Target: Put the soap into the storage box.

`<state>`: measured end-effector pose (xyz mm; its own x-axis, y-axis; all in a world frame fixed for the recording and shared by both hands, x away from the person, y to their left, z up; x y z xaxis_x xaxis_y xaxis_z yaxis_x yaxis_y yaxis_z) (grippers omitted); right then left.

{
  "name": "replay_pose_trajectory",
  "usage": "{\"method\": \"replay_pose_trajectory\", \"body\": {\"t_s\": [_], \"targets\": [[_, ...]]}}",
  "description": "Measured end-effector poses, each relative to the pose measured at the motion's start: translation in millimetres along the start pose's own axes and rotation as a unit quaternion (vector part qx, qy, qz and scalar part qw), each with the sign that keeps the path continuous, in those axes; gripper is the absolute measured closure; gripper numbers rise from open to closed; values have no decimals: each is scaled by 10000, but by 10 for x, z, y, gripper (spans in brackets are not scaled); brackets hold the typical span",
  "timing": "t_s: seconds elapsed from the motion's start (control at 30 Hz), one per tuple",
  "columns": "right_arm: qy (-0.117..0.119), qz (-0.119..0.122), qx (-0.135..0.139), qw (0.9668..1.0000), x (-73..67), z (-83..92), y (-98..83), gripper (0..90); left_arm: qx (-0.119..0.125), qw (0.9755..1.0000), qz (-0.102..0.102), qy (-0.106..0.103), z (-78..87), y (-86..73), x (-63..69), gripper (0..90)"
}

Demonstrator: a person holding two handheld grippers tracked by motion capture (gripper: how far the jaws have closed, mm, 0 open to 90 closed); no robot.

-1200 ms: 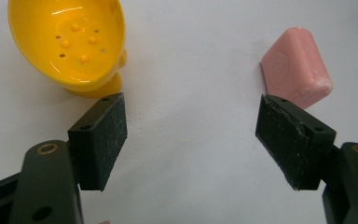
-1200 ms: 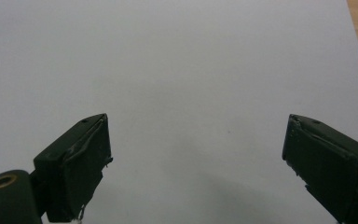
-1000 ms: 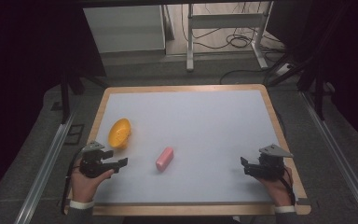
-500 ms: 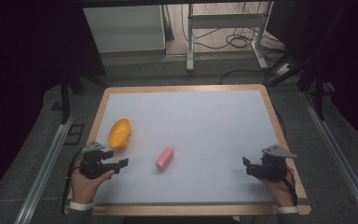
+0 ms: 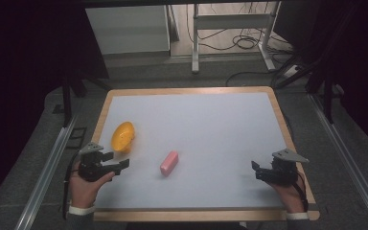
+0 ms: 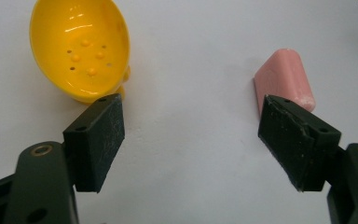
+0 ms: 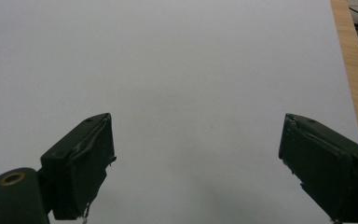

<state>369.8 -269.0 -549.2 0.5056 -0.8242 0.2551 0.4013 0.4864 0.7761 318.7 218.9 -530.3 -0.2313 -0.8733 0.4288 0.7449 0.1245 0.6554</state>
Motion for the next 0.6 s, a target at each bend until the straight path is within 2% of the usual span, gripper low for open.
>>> {"method": "replay_pose_trajectory", "body": {"t_s": [0.17,0.6], "targets": [[-33,-21,30,10000,20,18,5,100,18,10000,37,-53,12,34,48,231],[-65,-19,2,10000,38,18,-12,100,-136,9997,-203,-75,-78,74,259,221]]}}
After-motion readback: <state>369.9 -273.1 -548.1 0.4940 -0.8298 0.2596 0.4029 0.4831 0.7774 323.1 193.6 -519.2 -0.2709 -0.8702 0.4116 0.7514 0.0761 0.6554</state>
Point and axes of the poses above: each handheld gripper's, and its own axes: z roughly backward along the jaws, y roughly out of its top, x roughly to its right, the point moved 9 cm from there along -z, roughly forward along the jaws, and after that the axes turned 14 degrees about z, right-handed, at the moved point
